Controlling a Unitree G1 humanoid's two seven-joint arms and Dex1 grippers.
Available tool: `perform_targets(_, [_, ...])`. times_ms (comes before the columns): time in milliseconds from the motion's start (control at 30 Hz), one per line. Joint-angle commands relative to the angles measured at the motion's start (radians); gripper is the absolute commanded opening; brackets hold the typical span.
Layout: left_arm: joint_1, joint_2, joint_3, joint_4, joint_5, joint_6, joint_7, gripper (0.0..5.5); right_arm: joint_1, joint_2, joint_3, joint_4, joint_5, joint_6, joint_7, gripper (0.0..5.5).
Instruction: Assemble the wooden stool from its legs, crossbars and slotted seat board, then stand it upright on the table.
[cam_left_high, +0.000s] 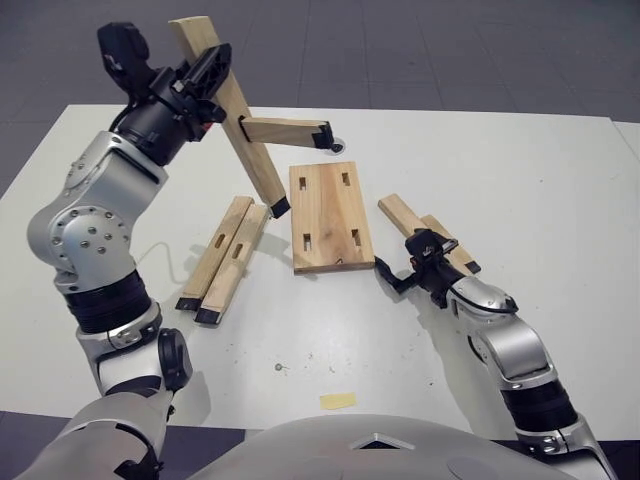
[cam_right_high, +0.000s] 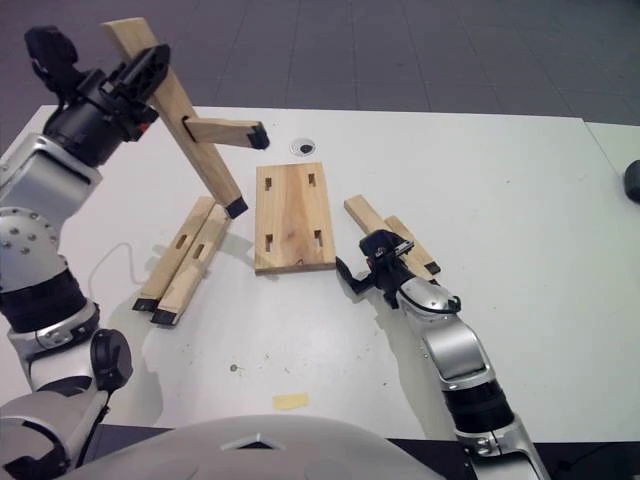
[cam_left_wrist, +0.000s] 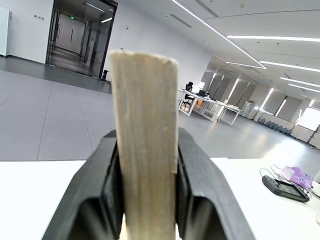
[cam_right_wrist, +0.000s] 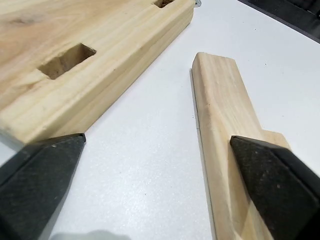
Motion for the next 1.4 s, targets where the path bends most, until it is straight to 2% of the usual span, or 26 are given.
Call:
perform_targets(33, [0.001,0.002,-0.007,0.016,-0.013,0.01,0.003,1.04,-0.016,0.103,0.047,-0.023,0.048,0.0,0.026,5.4])
perform_targets(167, [0.06,-0.006,-0.038,0.018,0.025,-0.001,0.005,1.04,-0.046,0.153,0.065,-0.052,0.067,-0.027,0.053,5.4])
perform_targets(367, [0.089,-0.027,-0.02,0.06,0.065,-0.067,0.015,1.04,-0.016,0.146,0.048,-0.063,0.065,-0.032,0.061,5.4])
perform_targets(567, [0.077,-0.132,-0.005,0.163,0.115,-0.227,0.052,1.04,-0.008,0.147,0.039,-0.065,0.063,-0.033,0.063,5.4])
perform_targets(733, [0.142,-0.187,-0.011,0.162,0.145,-0.275,0.078,1.04,-0.003,0.148,0.035,-0.072,0.067,-0.026,0.065,5.4])
perform_targets(1033, [0.147,-0.174,0.04,0.205,0.161,-0.32,0.089,1.04,-0.008,0.163,0.02,-0.074,0.075,-0.037,0.058,5.4])
perform_targets(1167, [0.177,-0.171,-0.007,0.204,0.2,-0.313,0.068,1.04,-0.015,0.174,0.006,-0.074,0.069,-0.037,0.043,5.4])
perform_targets(1400, [0.204,-0.18,0.011,0.19,0.176,-0.304,0.086,1.04,0.0,0.17,0.003,-0.074,0.066,-0.034,0.044,5.4])
